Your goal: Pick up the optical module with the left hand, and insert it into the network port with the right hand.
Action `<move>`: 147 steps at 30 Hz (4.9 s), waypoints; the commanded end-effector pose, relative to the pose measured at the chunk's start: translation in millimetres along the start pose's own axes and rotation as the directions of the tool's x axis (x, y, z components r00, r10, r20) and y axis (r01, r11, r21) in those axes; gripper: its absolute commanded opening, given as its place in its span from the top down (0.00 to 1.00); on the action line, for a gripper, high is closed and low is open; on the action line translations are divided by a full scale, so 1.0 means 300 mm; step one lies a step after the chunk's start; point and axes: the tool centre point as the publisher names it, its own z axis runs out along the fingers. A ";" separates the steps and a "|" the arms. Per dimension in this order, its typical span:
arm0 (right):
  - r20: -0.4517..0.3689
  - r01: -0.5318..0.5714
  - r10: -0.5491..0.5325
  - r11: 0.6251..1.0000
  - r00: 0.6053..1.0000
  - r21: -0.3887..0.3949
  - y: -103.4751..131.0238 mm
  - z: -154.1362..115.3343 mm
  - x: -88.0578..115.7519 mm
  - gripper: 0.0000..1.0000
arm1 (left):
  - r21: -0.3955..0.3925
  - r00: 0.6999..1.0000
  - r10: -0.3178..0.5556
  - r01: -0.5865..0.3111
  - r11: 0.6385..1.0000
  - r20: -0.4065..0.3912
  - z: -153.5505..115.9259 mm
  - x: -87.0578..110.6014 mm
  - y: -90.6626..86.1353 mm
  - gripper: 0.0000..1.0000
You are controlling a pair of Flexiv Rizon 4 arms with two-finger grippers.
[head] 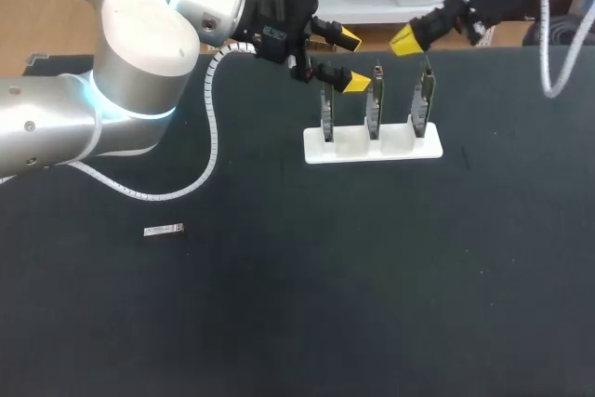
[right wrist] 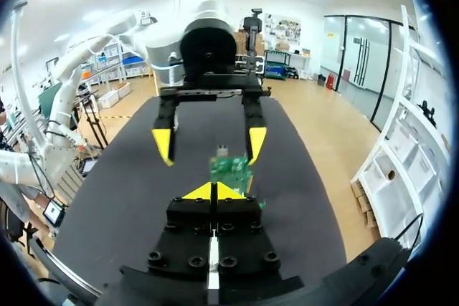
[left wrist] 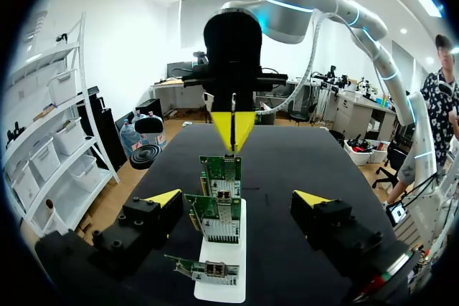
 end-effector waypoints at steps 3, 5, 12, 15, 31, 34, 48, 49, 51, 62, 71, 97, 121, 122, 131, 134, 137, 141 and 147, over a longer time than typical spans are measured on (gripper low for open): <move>-0.012 -0.030 0.031 0.999 0.999 0.039 0.082 -0.093 0.058 1.00 | 0.002 1.000 -0.002 0.002 1.000 -0.006 0.002 -0.004 0.004 0.00; -0.012 -0.044 0.045 0.998 0.999 0.051 0.093 -0.113 0.076 1.00 | 0.002 1.000 -0.002 0.002 1.000 -0.006 0.002 -0.004 0.004 0.00; -0.023 -0.070 0.072 0.994 0.997 0.080 0.112 -0.174 0.132 1.00 | 0.002 1.000 -0.002 0.002 1.000 -0.006 0.002 -0.004 0.004 0.00; -0.032 -0.066 0.069 0.995 0.997 0.077 0.106 -0.192 0.143 1.00 | 0.002 1.000 -0.002 0.002 1.000 -0.006 0.002 -0.004 0.004 0.00; -0.006 -0.043 0.043 0.999 0.999 -0.009 0.018 -0.188 0.182 1.00 | 0.002 1.000 -0.002 0.002 1.000 -0.006 0.002 -0.004 0.004 0.00; -0.016 -0.042 0.042 0.999 0.999 -0.018 0.006 -0.189 0.192 1.00 | 0.002 1.000 -0.002 0.002 1.000 -0.006 0.002 -0.004 0.004 0.00; -0.017 -0.028 0.027 0.999 0.999 -0.035 -0.020 -0.181 0.197 1.00 | 0.002 1.000 -0.002 0.002 1.000 -0.006 0.002 -0.004 0.004 0.00; -0.018 -0.032 0.032 0.999 0.999 -0.031 -0.018 -0.178 0.198 1.00 | 0.002 1.000 -0.002 0.002 1.000 -0.006 0.002 -0.004 0.004 0.00; -0.015 -0.039 0.039 0.999 0.999 -0.020 -0.013 -0.172 0.197 1.00 | 0.002 1.000 -0.002 0.002 1.000 -0.006 0.002 -0.004 0.004 0.00; -0.017 -0.055 0.056 0.998 0.998 0.018 0.009 -0.165 0.190 1.00 | 0.002 1.000 -0.002 0.002 1.000 -0.006 0.002 -0.004 0.004 0.00; -0.025 -0.085 0.086 0.995 0.996 0.048 0.014 -0.165 0.191 0.74 | 0.002 1.000 -0.002 0.002 1.000 -0.006 0.002 -0.004 0.004 0.00; -0.030 -0.088 0.089 0.995 0.996 0.036 0.013 -0.165 0.192 0.00 | -0.048 1.000 0.026 -0.026 0.998 -0.008 -0.047 -0.015 0.024 0.00; -0.030 -0.088 0.089 0.995 0.996 0.036 0.013 -0.165 0.192 0.00 | -0.231 0.924 0.047 -0.145 0.962 -0.380 -0.459 0.195 0.039 0.00; -0.030 -0.088 0.089 0.995 0.996 0.036 0.013 -0.165 0.192 0.00 | -0.225 0.914 0.035 -0.136 0.965 -0.404 -0.470 0.218 0.034 0.00; -0.030 -0.088 0.089 0.995 0.996 0.036 0.013 -0.165 0.192 0.00 | -0.214 0.806 -0.102 -0.032 0.976 -0.583 -0.559 0.489 0.010 0.00; -0.030 -0.088 0.089 0.995 0.996 0.036 0.013 -0.165 0.192 0.00 | -0.193 0.778 -0.106 -0.020 0.981 -0.620 -0.592 0.559 -0.005 0.00; -0.030 -0.088 0.089 0.995 0.996 0.036 0.013 -0.165 0.192 0.00 | -0.172 0.748 -0.102 -0.017 0.985 -0.656 -0.620 0.650 -0.013 0.00; -0.030 -0.088 0.089 0.995 0.996 0.036 0.013 -0.165 0.192 0.00 | -0.148 0.727 -0.103 0.001 0.989 -0.679 -0.650 0.735 -0.026 0.00; -0.030 -0.088 0.089 0.995 0.996 0.036 0.013 -0.165 0.192 0.00 | -0.116 0.708 -0.075 -0.010 0.993 -0.702 -0.692 0.811 -0.055 0.00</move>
